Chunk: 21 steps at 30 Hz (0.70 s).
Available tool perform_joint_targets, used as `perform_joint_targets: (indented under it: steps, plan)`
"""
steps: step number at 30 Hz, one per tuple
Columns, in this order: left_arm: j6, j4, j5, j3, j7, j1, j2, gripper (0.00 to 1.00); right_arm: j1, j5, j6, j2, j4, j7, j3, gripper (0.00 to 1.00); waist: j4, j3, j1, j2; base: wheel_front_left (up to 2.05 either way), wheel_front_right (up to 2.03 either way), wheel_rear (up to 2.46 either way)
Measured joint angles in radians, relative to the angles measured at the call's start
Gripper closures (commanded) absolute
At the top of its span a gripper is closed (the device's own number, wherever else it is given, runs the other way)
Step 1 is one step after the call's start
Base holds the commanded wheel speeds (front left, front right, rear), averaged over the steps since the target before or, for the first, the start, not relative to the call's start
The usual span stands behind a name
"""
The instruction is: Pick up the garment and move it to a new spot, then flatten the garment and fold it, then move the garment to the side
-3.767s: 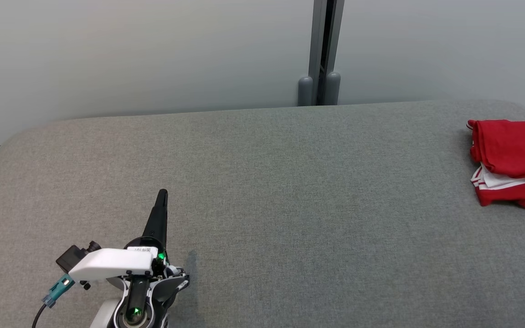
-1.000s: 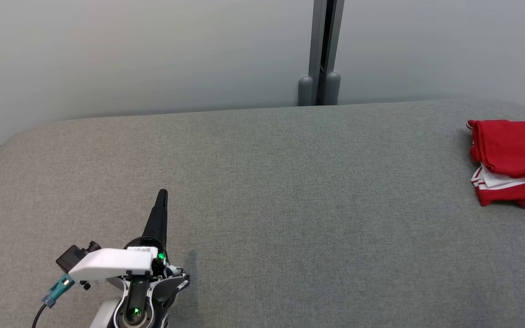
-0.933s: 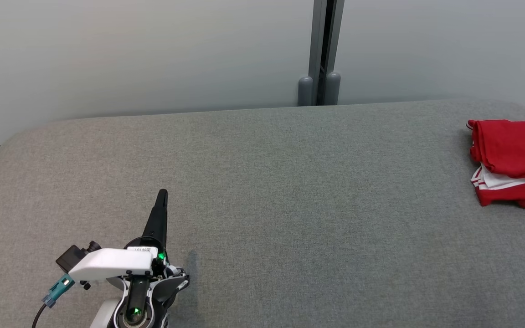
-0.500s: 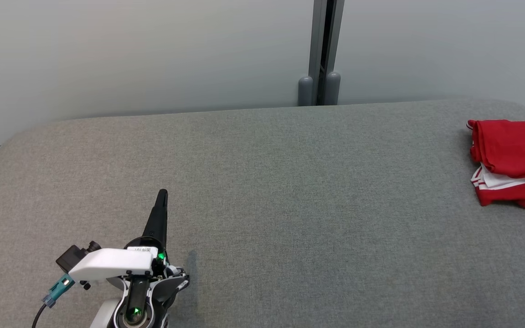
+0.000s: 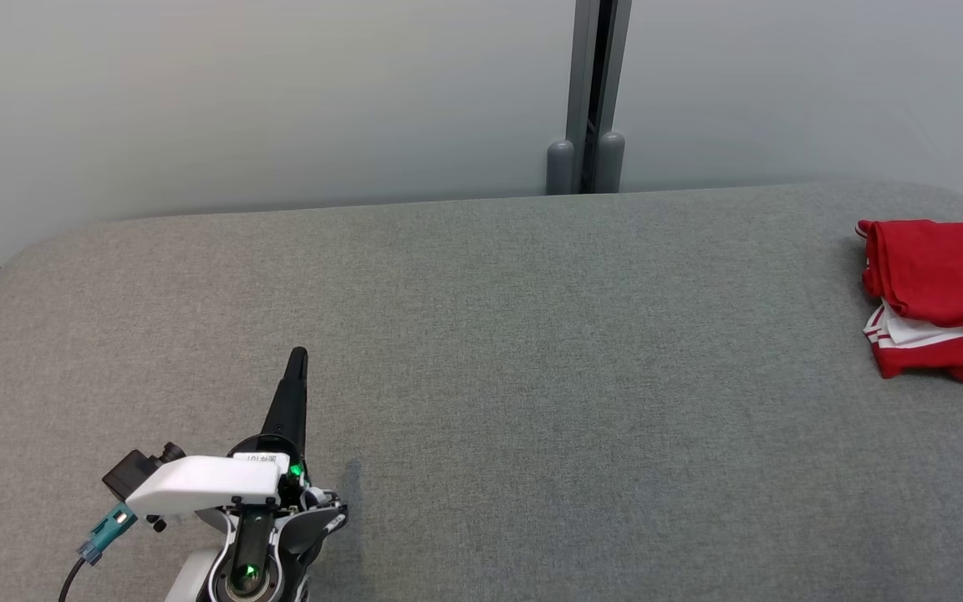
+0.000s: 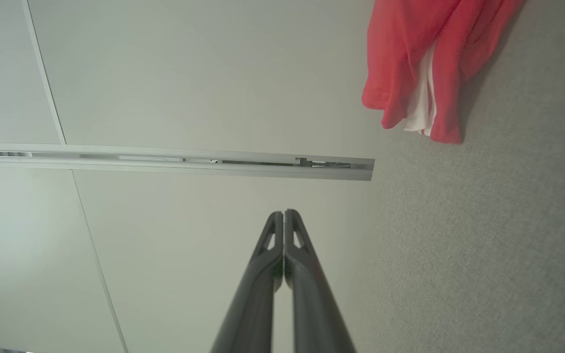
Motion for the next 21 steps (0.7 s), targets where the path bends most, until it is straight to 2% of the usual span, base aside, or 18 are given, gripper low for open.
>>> perform_joint_targets:
  steps: [21]
  plan:
    - [0.000,0.000,0.000,0.000,0.000,0.000,0.000,1.00,0.000,0.000,0.000,0.000,0.000,0.000,0.000,1.00,0.000,0.000,0.0000,0.0000,0.00,0.00,0.00]
